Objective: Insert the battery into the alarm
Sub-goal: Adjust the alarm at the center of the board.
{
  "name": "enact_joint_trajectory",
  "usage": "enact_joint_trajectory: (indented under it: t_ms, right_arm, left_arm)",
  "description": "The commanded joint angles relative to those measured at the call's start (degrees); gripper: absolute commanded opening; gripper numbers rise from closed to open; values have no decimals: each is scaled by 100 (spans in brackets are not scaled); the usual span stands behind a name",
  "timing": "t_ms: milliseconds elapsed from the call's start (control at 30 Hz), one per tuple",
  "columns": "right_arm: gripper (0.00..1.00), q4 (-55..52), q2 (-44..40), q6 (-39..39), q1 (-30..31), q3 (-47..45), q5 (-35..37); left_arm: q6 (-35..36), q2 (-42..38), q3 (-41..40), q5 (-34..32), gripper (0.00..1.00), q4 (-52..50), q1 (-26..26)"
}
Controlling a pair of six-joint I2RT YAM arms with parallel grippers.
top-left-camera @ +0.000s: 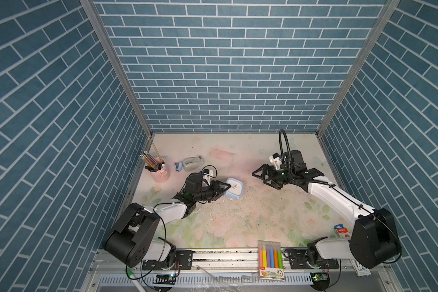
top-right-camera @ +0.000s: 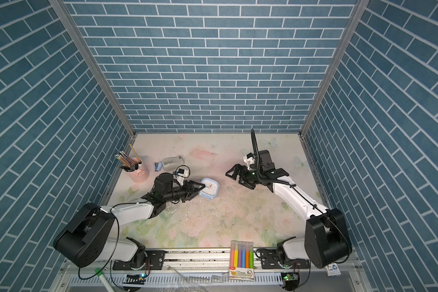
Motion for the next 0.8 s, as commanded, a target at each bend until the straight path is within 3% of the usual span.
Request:
enact_joint_trajectory:
  t_ms: [0, 167, 400, 467, 600, 767]
  right_arm:
    - [95, -551, -154, -343, -6, -118, 489]
    - [92, -748, -140, -441, 1, -130, 577]
    - [93, -804, -300, -479, -13, -100, 639]
    - [92, -796, -301, -479, -13, -98, 657]
    - [93, -763, -334, -483, -17, -100, 692]
    - [92, -749, -431, -465, -25, -109, 701]
  left_arm:
    - [549, 187, 60, -805, 15, -685, -147]
    - [413, 676, 35, -985, 13, -401, -257]
    - [260, 703, -179, -1456, 17, -349, -355]
    - [203, 709, -233, -1560, 23, -349, -394]
    - [110, 799, -306, -1588, 51, -303, -421]
    - [-165, 696, -302, -1665, 69, -709, -422]
